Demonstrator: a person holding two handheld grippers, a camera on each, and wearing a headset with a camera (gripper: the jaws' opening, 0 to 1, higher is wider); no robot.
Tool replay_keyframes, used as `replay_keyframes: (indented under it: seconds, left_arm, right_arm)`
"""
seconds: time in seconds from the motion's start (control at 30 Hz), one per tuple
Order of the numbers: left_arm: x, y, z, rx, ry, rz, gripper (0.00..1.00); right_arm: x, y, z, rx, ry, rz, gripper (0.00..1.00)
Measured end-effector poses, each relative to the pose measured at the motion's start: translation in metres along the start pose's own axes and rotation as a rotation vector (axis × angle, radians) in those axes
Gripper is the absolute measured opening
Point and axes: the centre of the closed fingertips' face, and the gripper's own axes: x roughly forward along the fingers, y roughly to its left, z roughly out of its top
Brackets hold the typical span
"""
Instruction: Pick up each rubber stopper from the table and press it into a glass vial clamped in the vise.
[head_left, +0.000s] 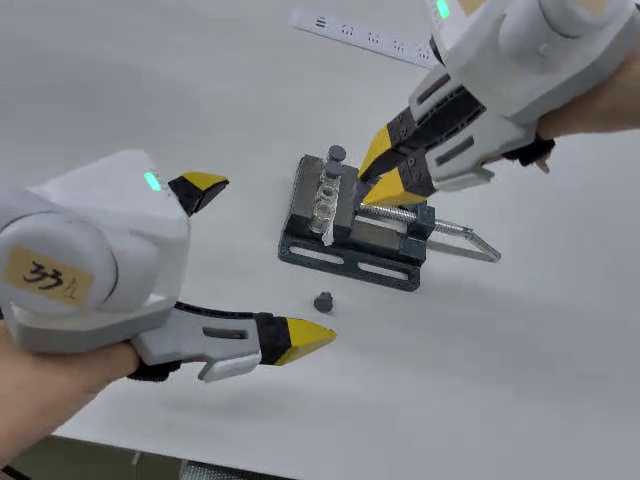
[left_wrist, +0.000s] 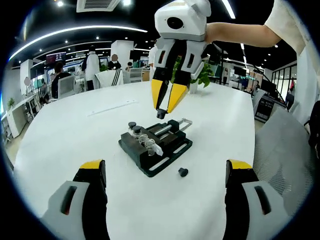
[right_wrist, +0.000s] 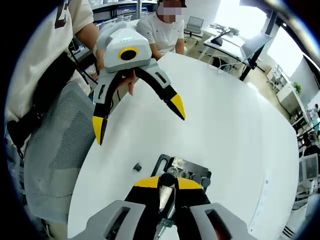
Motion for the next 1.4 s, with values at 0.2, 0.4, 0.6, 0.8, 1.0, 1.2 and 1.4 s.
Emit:
replay_keyframes:
  seconds: [0.2, 0.4, 0.6, 0.8, 1.0, 1.2, 1.4]
  left_arm:
    - [-0.001, 0.002, -0.002, -0.022, 0.001, 0.010, 0.99]
    - [-0.002, 0.001, -0.004, -0.038, -0.001, 0.007, 0.99]
    - [-0.004, -0.002, -0.005, -0.051, -0.007, 0.008, 0.97]
    - [-0.006, 0.000, -0.004, -0.058, -0.015, 0.020, 0.97]
    - [-0.007, 0.002, -0.005, -0.064, -0.014, 0.018, 0.96]
    - [-0.008, 0.002, -0.004, -0.075, -0.021, 0.023, 0.95]
    - [-0.008, 0.001, -0.006, -0.084, -0.022, 0.019, 0.95]
  right_arm:
    - [0.012, -0.013, 0.001, -0.102, 0.031, 0.014, 0.05]
    - [0.029, -0.020, -0.014, -0.155, 0.070, 0.052, 0.05]
    - [0.036, -0.024, -0.018, -0.182, 0.090, 0.079, 0.04]
    - [0.043, -0.023, -0.021, -0.295, 0.115, 0.102, 0.04]
    - [0.044, -0.025, -0.023, -0.348, 0.135, 0.100, 0.04]
    - [0.045, -0.026, -0.025, -0.381, 0.148, 0.116, 0.04]
    - [0.046, -0.028, -0.025, -0.383, 0.151, 0.120, 0.04]
